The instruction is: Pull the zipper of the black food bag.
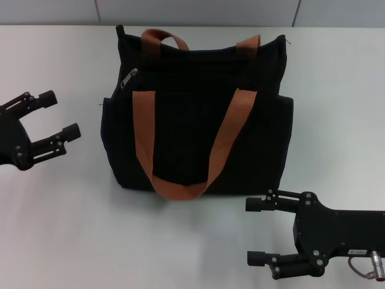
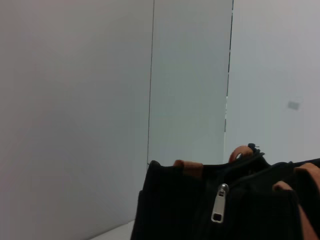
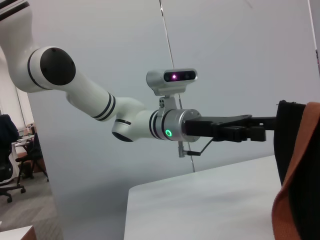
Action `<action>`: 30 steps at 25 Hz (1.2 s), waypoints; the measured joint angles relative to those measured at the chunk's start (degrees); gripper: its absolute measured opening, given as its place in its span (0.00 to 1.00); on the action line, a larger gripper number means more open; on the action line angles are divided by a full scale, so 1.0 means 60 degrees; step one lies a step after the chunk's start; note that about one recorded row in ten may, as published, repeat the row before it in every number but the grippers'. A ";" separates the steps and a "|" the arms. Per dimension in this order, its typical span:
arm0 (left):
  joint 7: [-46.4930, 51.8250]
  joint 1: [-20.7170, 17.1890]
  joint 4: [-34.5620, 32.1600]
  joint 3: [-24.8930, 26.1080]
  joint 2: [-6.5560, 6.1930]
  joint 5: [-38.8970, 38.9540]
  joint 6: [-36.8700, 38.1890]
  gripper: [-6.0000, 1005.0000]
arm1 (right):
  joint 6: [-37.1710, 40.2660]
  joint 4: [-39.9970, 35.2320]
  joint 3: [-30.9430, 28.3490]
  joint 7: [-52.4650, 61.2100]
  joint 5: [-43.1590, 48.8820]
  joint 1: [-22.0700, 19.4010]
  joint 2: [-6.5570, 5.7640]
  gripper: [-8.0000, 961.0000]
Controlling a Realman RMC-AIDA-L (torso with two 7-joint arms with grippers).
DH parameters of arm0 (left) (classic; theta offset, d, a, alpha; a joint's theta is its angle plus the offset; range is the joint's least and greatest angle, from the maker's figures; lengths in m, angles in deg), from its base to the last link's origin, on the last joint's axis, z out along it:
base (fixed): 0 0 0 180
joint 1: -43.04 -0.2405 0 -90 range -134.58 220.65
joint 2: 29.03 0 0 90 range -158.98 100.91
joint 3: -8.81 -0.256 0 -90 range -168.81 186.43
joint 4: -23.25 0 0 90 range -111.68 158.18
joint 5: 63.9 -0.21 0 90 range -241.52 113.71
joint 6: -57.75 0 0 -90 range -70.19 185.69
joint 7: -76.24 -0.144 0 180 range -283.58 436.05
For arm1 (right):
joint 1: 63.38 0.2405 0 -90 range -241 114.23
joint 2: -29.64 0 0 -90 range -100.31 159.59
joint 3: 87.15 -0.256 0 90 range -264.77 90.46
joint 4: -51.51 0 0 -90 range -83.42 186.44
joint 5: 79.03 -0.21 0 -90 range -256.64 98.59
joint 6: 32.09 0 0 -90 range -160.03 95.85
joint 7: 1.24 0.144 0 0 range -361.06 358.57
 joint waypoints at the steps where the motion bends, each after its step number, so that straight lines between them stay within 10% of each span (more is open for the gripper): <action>1: -0.0008 0.0038 -0.0028 0.0007 0.0038 -0.0002 -0.0067 0.76 | 0.0000 -0.0001 0.0001 0.0006 0.0002 0.0000 0.0000 0.85; 30: -0.0772 0.1656 -0.0436 0.0101 0.0843 -0.0843 -0.2084 0.65 | 0.0015 -0.0002 -0.0022 0.0016 -0.0061 -0.0146 -0.0014 0.85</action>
